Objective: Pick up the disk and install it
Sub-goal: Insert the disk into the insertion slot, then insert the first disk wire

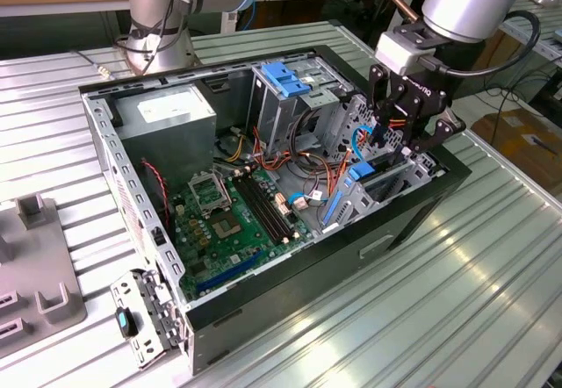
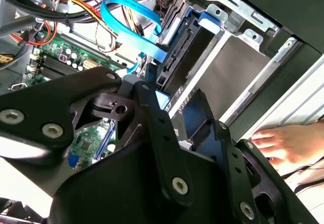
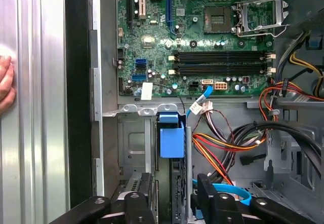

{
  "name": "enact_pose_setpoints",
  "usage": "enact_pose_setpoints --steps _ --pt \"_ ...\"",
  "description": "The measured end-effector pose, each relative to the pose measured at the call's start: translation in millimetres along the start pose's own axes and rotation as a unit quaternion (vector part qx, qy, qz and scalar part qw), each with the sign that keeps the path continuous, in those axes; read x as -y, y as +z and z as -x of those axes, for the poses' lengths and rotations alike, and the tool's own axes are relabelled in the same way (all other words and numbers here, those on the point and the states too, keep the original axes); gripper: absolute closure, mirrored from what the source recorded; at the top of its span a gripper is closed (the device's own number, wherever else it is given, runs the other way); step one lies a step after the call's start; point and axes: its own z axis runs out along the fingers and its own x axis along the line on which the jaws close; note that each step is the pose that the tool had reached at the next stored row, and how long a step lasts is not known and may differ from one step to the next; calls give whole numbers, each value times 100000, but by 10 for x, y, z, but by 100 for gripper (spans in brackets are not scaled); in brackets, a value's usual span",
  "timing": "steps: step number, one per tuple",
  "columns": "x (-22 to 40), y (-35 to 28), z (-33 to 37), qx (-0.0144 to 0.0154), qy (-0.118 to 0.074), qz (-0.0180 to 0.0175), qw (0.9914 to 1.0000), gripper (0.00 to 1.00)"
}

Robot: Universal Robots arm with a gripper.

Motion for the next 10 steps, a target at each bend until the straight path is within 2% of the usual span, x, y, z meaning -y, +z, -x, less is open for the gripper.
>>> enact_pose_setpoints --steps 10 --pt "-24 20 0 -2 -1 1 100000 51"
